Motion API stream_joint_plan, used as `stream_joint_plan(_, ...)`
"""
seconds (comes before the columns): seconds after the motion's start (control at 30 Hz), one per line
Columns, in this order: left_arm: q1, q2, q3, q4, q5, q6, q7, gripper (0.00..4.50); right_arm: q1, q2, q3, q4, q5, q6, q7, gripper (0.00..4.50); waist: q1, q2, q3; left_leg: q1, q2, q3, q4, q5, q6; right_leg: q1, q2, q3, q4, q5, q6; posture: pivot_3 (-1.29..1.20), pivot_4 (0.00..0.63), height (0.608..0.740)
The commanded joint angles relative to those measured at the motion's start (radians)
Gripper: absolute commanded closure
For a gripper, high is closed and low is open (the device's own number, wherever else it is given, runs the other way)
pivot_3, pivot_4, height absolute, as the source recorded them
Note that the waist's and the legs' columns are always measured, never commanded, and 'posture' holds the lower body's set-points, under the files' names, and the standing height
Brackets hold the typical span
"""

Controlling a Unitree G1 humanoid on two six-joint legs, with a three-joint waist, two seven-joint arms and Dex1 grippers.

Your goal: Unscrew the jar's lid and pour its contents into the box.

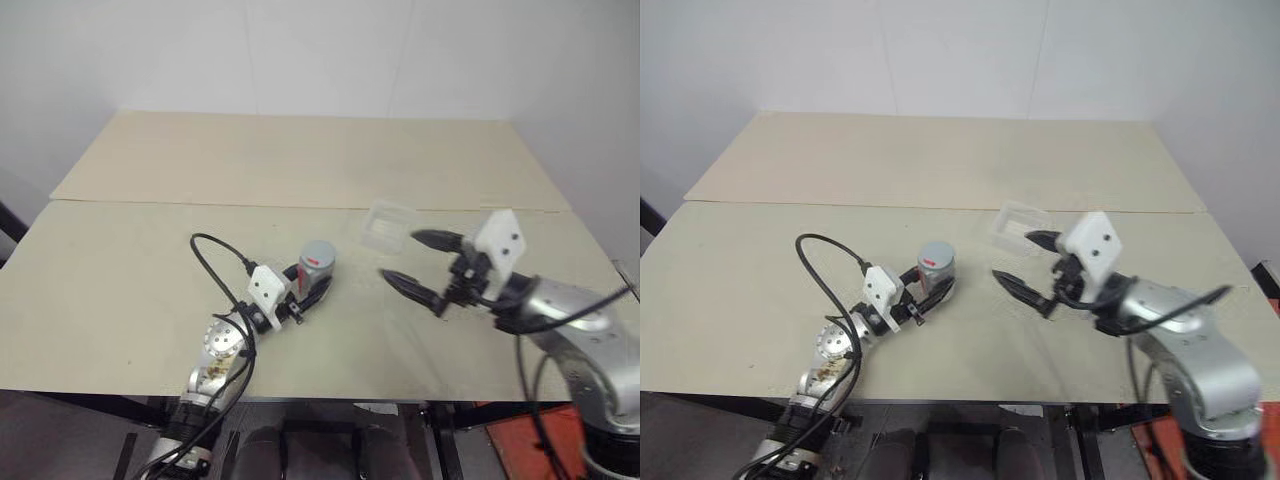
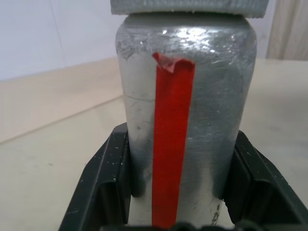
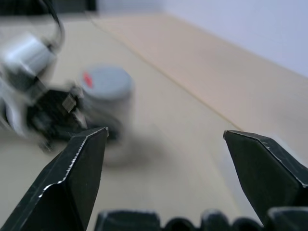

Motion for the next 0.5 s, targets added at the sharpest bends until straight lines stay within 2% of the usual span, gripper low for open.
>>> stream_joint_plan(0.03, -0.023, 0.011, 0.022, -0.052, -0.036, 0.016, -0.020, 2.41, -0.055, 0.068, 0.045, -0.031, 0.005, 0.016, -0.078, 0.00, 0.005, 0.000, 0.000, 0.000, 0.000, 0.000, 0.000, 0.000, 0.000, 0.001, -0.001, -0.001, 0.000, 0.000, 0.000, 0.00, 0.150, 0.740)
stream_joint_plan(0.2, -0.027, 0.015, 0.025, -0.066, -0.040, 0.027, -0.029, 2.41, -0.112, 0.141, 0.143, 0.013, -0.038, 0.006, -0.114, 0.00, 0.009, 0.000, 0.000, -0.001, -0.001, 0.000, 0.000, 0.000, 0.000, 0.000, -0.002, -0.001, -0.001, 0.000, 0.000, 0.00, 0.150, 0.740)
stream_joint_plan(0.5, -0.019, 0.014, 0.014, -0.092, -0.029, 0.034, -0.034, 2.41, -0.191, 0.240, 0.224, 0.154, -0.147, -0.066, -0.145, 0.00, 0.001, 0.000, 0.000, 0.000, 0.000, 0.000, 0.000, 0.000, 0.000, 0.000, -0.001, -0.002, 0.000, 0.001, 0.000, 0.00, 0.150, 0.740)
